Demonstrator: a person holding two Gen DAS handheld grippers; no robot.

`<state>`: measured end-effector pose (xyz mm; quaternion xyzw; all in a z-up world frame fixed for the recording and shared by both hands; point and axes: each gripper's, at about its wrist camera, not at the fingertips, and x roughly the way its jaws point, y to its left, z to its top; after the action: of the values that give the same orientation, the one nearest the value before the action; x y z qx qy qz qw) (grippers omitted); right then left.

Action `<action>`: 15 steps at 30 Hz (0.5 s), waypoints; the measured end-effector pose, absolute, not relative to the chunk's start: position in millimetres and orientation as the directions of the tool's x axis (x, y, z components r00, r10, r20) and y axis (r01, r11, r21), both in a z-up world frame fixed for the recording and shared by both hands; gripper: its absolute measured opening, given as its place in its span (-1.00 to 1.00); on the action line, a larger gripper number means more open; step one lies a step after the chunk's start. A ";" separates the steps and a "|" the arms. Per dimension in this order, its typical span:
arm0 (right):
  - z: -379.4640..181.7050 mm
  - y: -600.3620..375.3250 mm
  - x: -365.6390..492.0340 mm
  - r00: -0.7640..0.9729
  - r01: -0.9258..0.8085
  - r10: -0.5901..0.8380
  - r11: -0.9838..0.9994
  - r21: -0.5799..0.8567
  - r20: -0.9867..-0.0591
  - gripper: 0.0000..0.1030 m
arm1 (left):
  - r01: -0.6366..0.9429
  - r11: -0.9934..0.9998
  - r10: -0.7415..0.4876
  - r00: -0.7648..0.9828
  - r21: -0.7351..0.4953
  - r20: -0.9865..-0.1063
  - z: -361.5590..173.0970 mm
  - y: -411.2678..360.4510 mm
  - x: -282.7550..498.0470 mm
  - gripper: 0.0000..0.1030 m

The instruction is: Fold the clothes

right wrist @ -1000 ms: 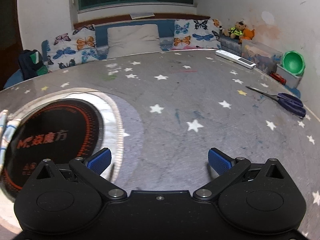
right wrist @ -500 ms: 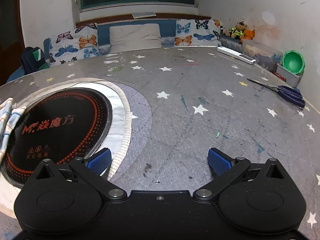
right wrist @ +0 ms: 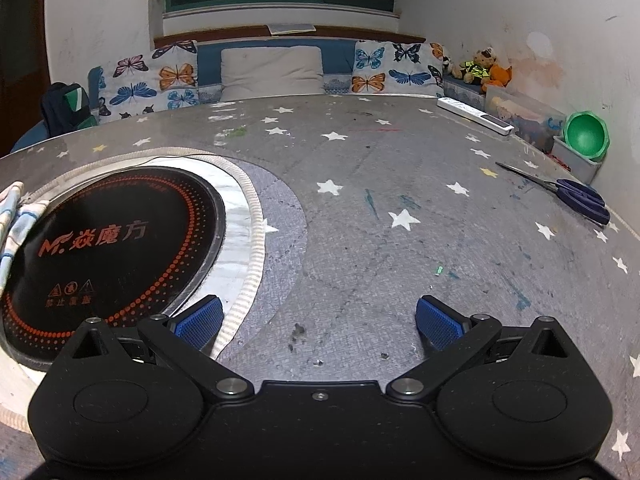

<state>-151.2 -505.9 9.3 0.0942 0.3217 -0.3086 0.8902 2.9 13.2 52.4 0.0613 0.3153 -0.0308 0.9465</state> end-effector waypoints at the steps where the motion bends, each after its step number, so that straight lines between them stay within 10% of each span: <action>1: 9.3 -505.9 -151.3 0.602 0.610 -0.489 0.792 -0.031 -0.631 1.00 | 0.098 0.990 -0.020 0.800 0.099 -0.600 52.5 12.4 3.2 1.00; 15: 8.6 -503.7 -149.2 0.602 0.610 -0.489 0.792 -0.031 -0.631 1.00 | 0.106 0.990 -0.029 0.799 0.093 -0.601 52.3 7.4 1.5 1.00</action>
<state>-149.2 -503.7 8.6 0.0943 0.3219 -0.3086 0.8901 1.5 7.4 52.4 0.0610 0.3153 -0.0357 0.9463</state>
